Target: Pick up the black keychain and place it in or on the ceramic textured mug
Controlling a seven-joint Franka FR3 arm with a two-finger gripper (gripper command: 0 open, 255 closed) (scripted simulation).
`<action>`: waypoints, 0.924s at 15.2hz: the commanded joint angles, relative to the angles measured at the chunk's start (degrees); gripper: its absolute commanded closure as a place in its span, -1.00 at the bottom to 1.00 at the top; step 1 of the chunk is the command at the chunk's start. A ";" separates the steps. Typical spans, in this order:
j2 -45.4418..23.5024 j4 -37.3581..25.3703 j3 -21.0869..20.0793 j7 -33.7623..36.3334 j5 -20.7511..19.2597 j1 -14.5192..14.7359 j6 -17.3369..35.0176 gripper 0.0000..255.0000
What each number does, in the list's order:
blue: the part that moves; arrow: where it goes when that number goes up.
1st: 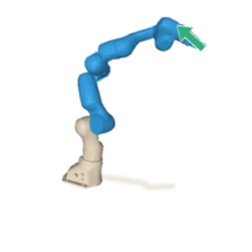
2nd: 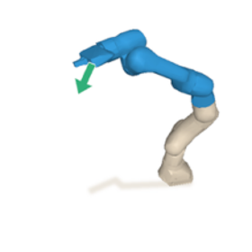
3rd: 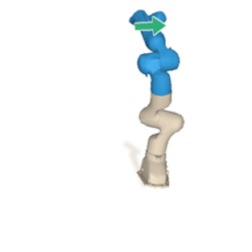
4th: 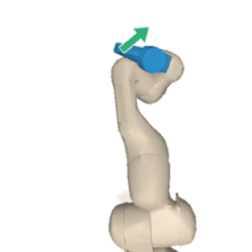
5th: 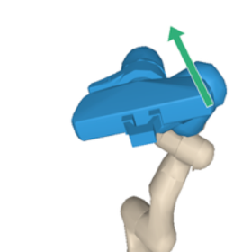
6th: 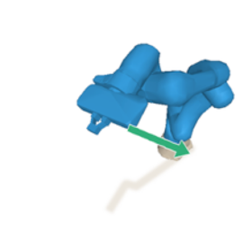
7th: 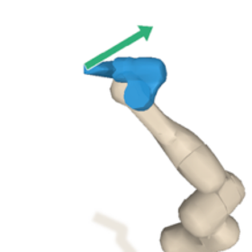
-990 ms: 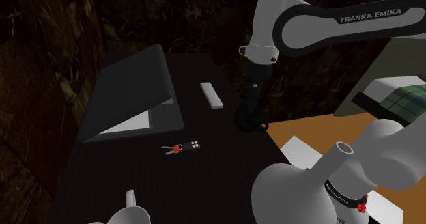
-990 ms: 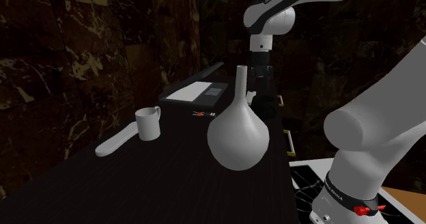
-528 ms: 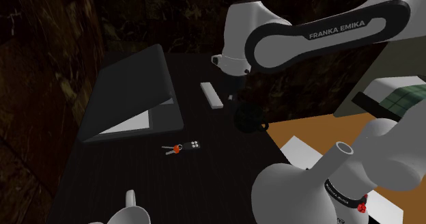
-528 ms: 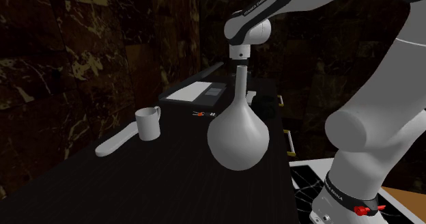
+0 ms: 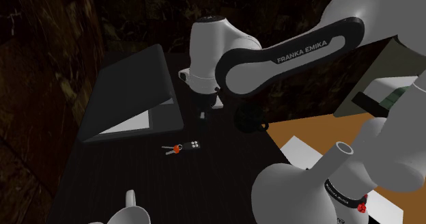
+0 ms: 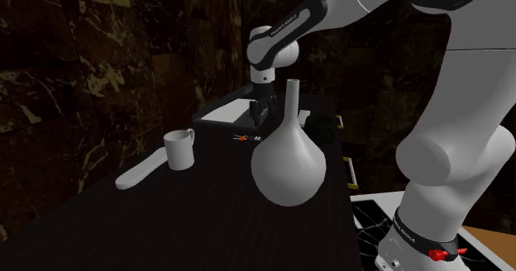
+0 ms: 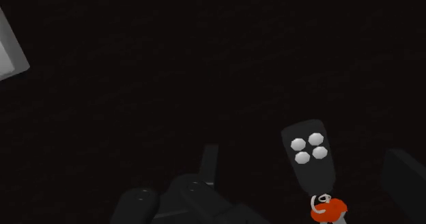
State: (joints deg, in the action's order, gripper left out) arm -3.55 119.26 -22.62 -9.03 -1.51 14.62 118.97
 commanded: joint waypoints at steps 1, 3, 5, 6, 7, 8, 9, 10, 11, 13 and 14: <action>-4.33 -3.36 -1.01 0.97 -2.58 1.41 1.09 -1.00; -7.94 -6.26 -1.70 1.65 -4.98 2.95 1.84 -1.00; -9.68 -7.04 -1.81 2.03 -6.12 3.68 2.77 -1.00; -10.02 -6.67 -1.74 2.17 -6.33 3.72 3.45 -1.00; -10.38 -6.30 -1.67 2.31 -6.54 3.76 4.13 -1.00; -10.75 -5.96 -1.59 2.46 -6.77 3.81 4.81 -1.00; -11.13 -5.62 -1.51 2.61 -7.00 3.86 5.48 -1.00; -11.52 -5.30 -1.43 2.77 -7.24 3.91 6.16 -1.00; -11.92 -4.99 -1.34 2.93 -7.48 3.96 6.82 -1.00; -12.15 -4.81 -1.29 3.03 -7.62 3.99 7.21 -1.00; -12.15 -4.81 -1.29 3.03 -7.63 3.99 7.21 -1.00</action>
State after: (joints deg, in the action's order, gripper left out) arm -15.56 114.45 -23.95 -6.00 -9.06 18.62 126.04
